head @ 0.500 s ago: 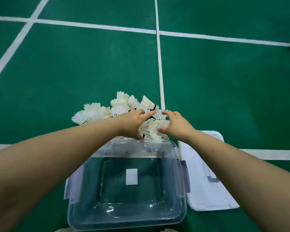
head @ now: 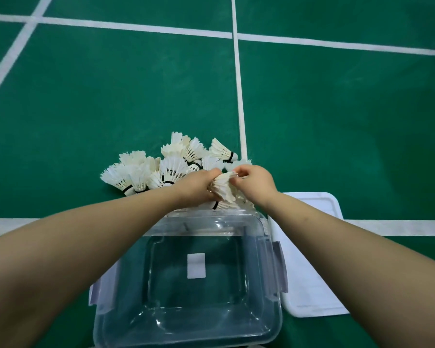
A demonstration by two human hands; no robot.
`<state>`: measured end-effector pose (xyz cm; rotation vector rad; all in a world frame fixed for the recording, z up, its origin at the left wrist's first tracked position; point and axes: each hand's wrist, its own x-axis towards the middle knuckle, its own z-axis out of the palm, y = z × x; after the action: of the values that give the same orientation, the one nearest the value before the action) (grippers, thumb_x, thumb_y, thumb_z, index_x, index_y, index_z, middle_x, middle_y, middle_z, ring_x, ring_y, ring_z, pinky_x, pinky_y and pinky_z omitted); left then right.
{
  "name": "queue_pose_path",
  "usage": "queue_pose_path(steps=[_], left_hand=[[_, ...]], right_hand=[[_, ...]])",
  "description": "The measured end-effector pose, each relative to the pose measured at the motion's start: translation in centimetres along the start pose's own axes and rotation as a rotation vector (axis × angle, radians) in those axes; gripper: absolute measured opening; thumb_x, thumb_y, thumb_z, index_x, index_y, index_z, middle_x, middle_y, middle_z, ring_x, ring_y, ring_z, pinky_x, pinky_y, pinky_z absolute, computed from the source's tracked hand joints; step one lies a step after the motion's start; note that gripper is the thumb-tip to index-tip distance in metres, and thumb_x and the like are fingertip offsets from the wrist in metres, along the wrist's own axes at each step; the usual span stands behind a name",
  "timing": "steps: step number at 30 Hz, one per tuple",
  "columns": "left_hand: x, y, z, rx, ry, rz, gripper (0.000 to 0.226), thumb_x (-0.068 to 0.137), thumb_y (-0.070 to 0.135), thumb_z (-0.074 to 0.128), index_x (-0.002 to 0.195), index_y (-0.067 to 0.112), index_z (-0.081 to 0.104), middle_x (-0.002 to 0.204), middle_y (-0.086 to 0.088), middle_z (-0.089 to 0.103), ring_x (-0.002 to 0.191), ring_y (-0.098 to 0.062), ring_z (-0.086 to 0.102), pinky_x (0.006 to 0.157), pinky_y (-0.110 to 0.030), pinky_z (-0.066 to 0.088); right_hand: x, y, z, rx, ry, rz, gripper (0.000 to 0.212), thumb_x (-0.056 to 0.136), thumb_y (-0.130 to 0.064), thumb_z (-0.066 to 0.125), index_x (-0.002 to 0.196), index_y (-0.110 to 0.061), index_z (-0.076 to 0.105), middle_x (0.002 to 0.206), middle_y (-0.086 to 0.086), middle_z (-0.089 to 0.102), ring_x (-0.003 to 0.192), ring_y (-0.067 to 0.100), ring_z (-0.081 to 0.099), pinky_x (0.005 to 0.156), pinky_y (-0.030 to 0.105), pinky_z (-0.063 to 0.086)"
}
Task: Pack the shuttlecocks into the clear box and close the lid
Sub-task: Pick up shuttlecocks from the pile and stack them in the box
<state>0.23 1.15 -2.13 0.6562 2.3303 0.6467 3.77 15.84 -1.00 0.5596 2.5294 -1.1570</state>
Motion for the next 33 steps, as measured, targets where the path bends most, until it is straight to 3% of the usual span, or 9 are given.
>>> queue_pose_path(steps=[3, 6, 10, 13, 16, 20, 28, 33], left_hand=[[-0.3, 0.8, -1.2, -0.001, 0.038, 0.022, 0.033, 0.082, 0.022, 0.066, 0.108, 0.014, 0.048, 0.101, -0.006, 0.055, 0.086, -0.018, 0.048, 0.068, -0.026, 0.036], [-1.4, 1.9, -3.1, 0.008, 0.077, 0.022, 0.031, 0.082, 0.023, 0.066, 0.105, 0.016, 0.047, 0.098, -0.003, 0.05, 0.087, -0.018, 0.046, 0.07, -0.025, 0.033], [-3.6, 3.3, -6.0, 0.073, 0.131, 0.057, 0.032, 0.083, 0.03, 0.065, 0.106, 0.019, 0.046, 0.102, -0.001, 0.057, 0.089, -0.018, 0.05, 0.07, -0.027, 0.033], [-6.2, 4.0, -7.8, 0.108, 0.158, 0.079, 0.035, 0.082, 0.031, 0.065, 0.11, 0.019, 0.047, 0.108, -0.005, 0.058, 0.094, -0.019, 0.051, 0.073, -0.028, 0.036], [-9.9, 4.1, -9.0, 0.136, 0.168, 0.095, 0.033, 0.081, 0.032, 0.066, 0.105, 0.021, 0.047, 0.107, -0.005, 0.057, 0.097, -0.022, 0.053, 0.076, -0.03, 0.039], [-14.9, 2.9, -9.5, 0.157, 0.205, 0.047, 0.032, 0.078, 0.03, 0.068, 0.102, 0.023, 0.048, 0.105, -0.001, 0.057, 0.094, -0.02, 0.052, 0.074, -0.028, 0.035], [-19.8, -1.5, -6.6, 0.043, 0.39, -0.093, 0.037, 0.078, 0.025, 0.071, 0.107, 0.012, 0.053, 0.105, -0.01, 0.058, 0.088, -0.019, 0.045, 0.065, -0.027, 0.024], [-19.4, -2.8, -5.0, 0.063, 0.393, -0.093, 0.042, 0.077, 0.029, 0.071, 0.113, 0.014, 0.054, 0.099, -0.009, 0.054, 0.094, -0.025, 0.048, 0.071, -0.028, 0.029]], right_hand=[[-0.3, -1.0, -0.8, 0.027, 0.039, -0.037, 0.015, 0.084, -0.009, 0.057, 0.085, -0.021, 0.065, 0.089, 0.004, 0.07, 0.081, 0.017, 0.058, 0.069, 0.023, 0.043], [-1.2, -2.6, -2.3, 0.079, 0.071, -0.072, 0.028, 0.077, -0.001, 0.057, 0.096, -0.019, 0.066, 0.093, -0.001, 0.065, 0.085, 0.016, 0.057, 0.077, 0.025, 0.047], [-3.6, -4.8, -4.5, 0.121, 0.112, -0.181, 0.035, 0.078, 0.003, 0.051, 0.09, -0.028, 0.06, 0.103, -0.001, 0.064, 0.093, 0.015, 0.058, 0.078, 0.025, 0.047], [-5.9, -6.3, -5.6, 0.201, 0.126, -0.232, 0.04, 0.079, 0.006, 0.043, 0.093, -0.026, 0.061, 0.106, 0.001, 0.063, 0.096, 0.017, 0.058, 0.088, 0.031, 0.05], [-8.4, -7.6, -6.2, 0.086, 0.165, -0.287, 0.043, 0.081, 0.003, 0.044, 0.112, -0.025, 0.057, 0.115, 0.0, 0.057, 0.096, 0.016, 0.052, 0.084, 0.026, 0.042], [-11.6, -8.4, -5.5, -0.043, 0.183, -0.333, 0.05, 0.087, -0.005, 0.049, 0.132, -0.022, 0.037, 0.128, 0.003, 0.047, 0.09, 0.018, 0.047, 0.081, 0.025, 0.034], [-16.1, -6.8, -0.6, -0.272, -0.157, -0.317, 0.036, 0.085, -0.011, 0.06, 0.114, -0.022, 0.042, 0.105, -0.002, 0.045, 0.09, 0.016, 0.046, 0.074, 0.022, 0.031], [-15.7, -4.2, 4.3, -0.245, -0.209, -0.266, 0.029, 0.081, -0.003, 0.057, 0.093, -0.026, 0.045, 0.096, -0.003, 0.05, 0.085, 0.015, 0.048, 0.06, 0.02, 0.037]])
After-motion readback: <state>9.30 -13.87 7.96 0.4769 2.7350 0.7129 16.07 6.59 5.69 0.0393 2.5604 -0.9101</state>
